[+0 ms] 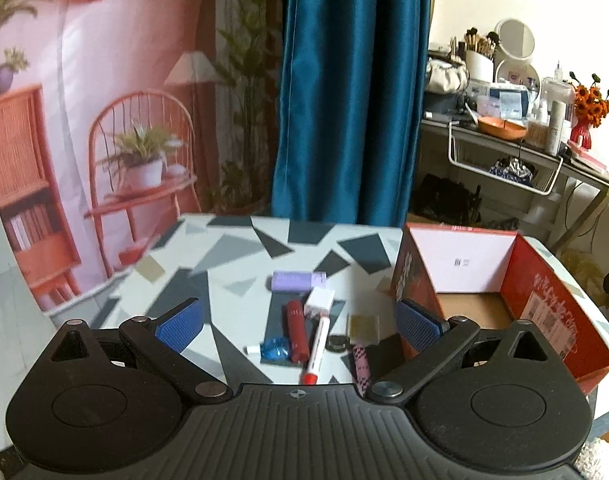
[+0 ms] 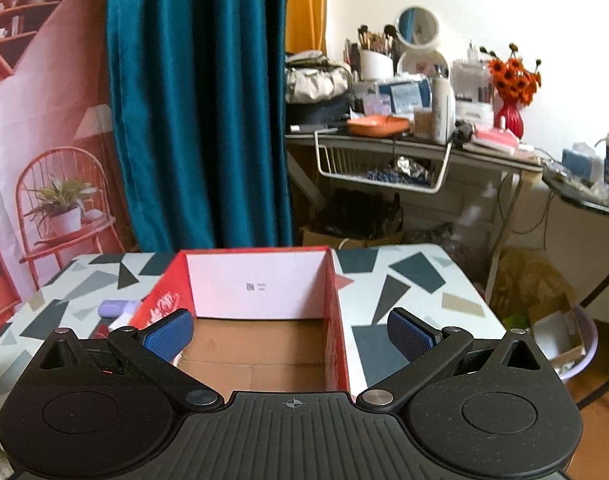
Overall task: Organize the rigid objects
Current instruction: 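Move the left tool to the clear floss-pick box and close on it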
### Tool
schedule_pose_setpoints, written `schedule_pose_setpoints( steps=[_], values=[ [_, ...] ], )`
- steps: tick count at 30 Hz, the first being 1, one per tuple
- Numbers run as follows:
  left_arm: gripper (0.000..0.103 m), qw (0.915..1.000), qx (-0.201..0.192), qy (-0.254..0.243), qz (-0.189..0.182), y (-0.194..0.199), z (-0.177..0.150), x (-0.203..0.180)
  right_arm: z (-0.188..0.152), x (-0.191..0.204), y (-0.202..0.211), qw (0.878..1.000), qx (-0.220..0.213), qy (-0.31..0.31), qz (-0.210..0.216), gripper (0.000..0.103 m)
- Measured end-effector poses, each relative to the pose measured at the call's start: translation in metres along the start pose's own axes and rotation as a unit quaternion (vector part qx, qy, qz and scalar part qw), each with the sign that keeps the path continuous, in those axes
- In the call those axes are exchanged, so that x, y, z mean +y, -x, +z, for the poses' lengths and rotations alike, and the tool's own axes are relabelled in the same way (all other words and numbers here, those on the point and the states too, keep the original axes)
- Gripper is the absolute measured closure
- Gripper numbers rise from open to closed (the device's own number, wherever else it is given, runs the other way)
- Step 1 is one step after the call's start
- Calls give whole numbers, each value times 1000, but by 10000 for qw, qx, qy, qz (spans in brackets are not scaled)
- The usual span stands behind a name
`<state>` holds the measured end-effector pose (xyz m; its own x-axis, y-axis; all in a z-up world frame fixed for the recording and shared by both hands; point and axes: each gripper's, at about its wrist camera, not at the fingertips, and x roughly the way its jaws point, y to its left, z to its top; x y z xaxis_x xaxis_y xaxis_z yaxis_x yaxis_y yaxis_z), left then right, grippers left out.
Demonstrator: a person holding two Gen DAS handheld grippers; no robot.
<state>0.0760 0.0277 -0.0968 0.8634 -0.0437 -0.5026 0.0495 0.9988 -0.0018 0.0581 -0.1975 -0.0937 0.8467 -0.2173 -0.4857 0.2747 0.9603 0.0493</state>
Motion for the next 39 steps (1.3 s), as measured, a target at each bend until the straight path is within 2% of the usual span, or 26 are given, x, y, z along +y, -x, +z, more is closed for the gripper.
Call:
schedule_pose_setpoints(
  steps=[12, 18, 21, 27, 29, 32, 39],
  values=[
    [3, 9944, 1024, 11, -254, -75, -51, -5, -31, -9, -40, 9992, 400, -9, 9, 3],
    [14, 9877, 1524, 169, -292, -110, -69, -7, -38, -8, -49, 9985, 540, -3, 83, 5],
    [25, 9843, 1707, 168, -407, -116, -74, -11, -39, -9, -51, 9982, 594, -9, 105, 5],
    [29, 9809, 1874, 210, -483, -121, -81, -14, -38, -12, -57, 9977, 653, -43, 153, 5],
    [39, 9800, 1922, 201, -472, -125, -82, -15, -38, -12, -60, 9976, 672, -61, 182, 5],
    [48, 9776, 1992, 301, -607, -129, -82, -14, -38, -13, -64, 9971, 723, -93, 229, 6],
    [48, 9778, 1992, 330, -552, -138, -79, -15, -35, -13, -70, 9967, 777, -71, 235, 7]
  ],
)
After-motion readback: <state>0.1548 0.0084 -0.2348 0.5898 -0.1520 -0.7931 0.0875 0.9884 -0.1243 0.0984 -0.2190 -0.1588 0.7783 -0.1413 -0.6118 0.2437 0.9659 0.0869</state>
